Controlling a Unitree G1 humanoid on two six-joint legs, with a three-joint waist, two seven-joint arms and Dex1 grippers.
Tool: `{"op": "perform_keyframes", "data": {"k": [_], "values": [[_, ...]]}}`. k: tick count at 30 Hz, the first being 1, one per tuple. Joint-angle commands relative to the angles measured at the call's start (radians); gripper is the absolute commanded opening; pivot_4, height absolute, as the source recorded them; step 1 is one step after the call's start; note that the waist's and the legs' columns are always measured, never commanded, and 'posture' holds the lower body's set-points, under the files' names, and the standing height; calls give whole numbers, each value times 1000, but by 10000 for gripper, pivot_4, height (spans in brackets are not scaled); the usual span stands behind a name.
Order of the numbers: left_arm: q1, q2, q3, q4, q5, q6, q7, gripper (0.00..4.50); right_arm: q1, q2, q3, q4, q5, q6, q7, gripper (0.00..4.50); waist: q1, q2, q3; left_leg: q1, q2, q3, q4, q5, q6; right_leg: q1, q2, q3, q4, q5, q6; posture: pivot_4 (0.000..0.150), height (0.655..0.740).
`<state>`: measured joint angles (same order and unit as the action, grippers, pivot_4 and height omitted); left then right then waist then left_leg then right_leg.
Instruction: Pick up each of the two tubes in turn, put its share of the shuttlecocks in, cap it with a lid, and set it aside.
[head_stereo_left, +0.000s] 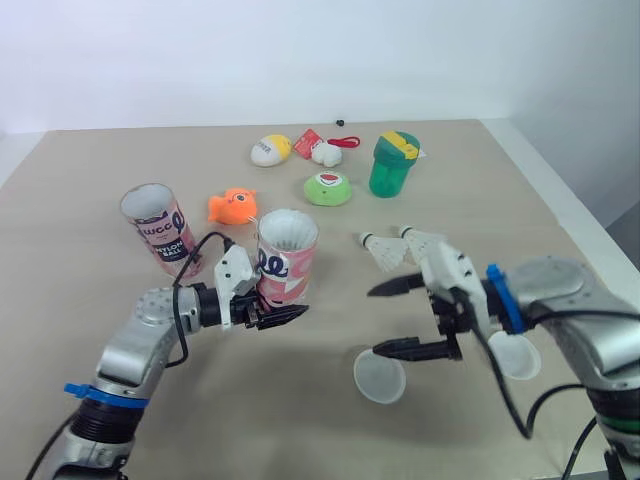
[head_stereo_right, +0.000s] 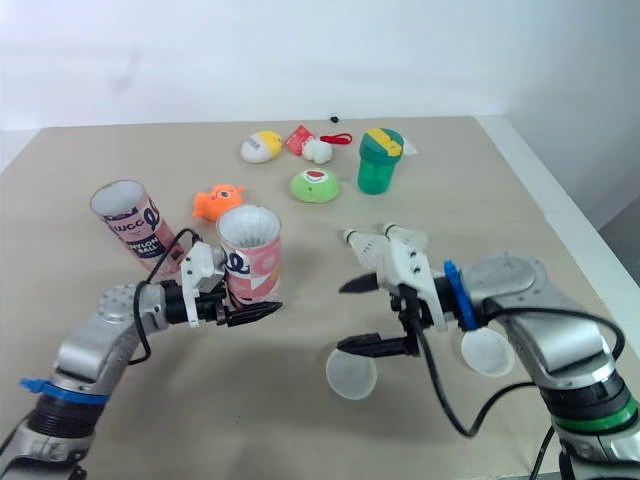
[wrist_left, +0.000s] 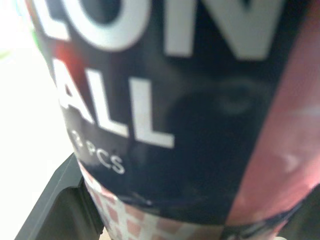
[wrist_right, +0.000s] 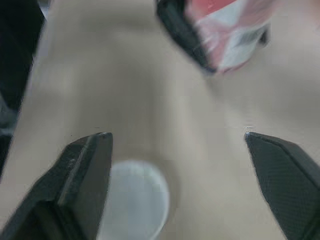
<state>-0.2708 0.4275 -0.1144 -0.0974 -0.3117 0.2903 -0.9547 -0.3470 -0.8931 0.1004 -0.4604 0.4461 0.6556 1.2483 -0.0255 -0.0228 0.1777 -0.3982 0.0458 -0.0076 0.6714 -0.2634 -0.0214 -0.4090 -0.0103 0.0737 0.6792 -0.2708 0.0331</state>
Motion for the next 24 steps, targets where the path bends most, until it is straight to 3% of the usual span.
{"op": "perform_keyframes", "data": {"k": [1, 6, 13, 17, 24], "values": [[19, -43, -21, 92, 44, -142, 19, 35213, 26, -12, 56, -9, -100, -107, -39, 43987, 2, -1, 0, 0, 0, -1, 0, 0, -1, 0, 0, -1, 0, 0, 0, 1500, 7400], [38, -94, -31, 220, 77, -267, 36, 35213, 72, 10, 128, 42, -168, -181, -58, 43987, 6, -1, 0, 2, 0, -2, 0, 2, -3, 3, 0, -2, 0, 1, 1, 1500, 7400], [57, -107, -42, 317, 87, -306, 35, 35213, 91, 40, 181, 120, -236, -270, -69, 43987, 3, 0, -1, 8, 0, 0, 0, 6, -4, 8, 0, 0, 0, 2, 8, 1500, 7400], [63, -107, -40, 331, 72, -288, 27, 35213, 98, 39, 204, 159, -281, -324, -69, 31997, 2, 4, -8, 13, 0, 0, -1, 7, -3, 11, 1, 1, 0, 3, 8, 1500, 7400], [54, -120, -25, 344, 46, -255, 28, 35213, 86, 37, 209, 181, -282, -343, -68, 1934, 1, 4, -16, 18, 0, 0, -1, 7, -3, 16, 2, 2, -1, 3, 7, 1500, 7400]]}}
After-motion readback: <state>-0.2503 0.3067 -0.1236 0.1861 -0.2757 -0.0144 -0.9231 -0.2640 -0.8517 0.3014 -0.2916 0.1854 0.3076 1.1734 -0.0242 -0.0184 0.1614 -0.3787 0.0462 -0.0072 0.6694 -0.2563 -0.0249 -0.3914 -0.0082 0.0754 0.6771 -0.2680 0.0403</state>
